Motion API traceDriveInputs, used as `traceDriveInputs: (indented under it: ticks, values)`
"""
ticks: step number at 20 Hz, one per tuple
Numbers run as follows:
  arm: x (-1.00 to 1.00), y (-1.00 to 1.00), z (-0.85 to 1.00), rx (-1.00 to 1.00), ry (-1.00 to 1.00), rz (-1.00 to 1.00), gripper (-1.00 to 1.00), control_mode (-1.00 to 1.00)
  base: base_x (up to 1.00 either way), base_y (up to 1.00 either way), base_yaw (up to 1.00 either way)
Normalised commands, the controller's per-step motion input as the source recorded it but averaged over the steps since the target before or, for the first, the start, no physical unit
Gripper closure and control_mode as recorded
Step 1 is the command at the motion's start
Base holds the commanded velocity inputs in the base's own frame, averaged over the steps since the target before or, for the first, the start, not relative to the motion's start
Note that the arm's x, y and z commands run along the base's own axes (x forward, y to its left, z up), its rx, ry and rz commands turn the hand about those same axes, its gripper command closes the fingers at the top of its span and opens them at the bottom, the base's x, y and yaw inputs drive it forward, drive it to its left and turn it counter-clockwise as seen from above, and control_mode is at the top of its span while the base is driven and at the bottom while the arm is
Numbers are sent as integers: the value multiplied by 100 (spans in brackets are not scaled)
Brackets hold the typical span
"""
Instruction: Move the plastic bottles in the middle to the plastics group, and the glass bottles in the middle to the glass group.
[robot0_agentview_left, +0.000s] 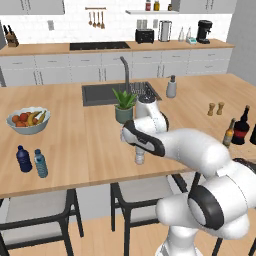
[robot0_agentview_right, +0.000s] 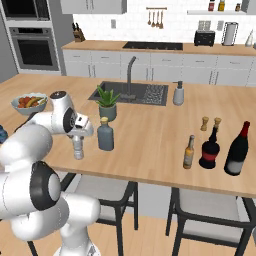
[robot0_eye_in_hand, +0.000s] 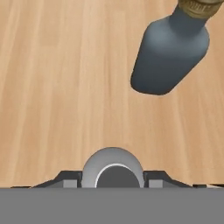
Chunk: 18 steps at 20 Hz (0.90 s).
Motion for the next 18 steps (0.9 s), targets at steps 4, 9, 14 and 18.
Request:
traceDriveInputs:
  ticks: [4,9,14,18]
  values:
    - [-28,77,12,3,0,15,100,-100,0,0,0]
    - [-22,74,17,5,0,18,100,-100,0,0,0]
    - [-9,70,22,6,1,19,100,-100,0,0,0]
    - [0,63,12,6,13,14,100,-100,0,0,0]
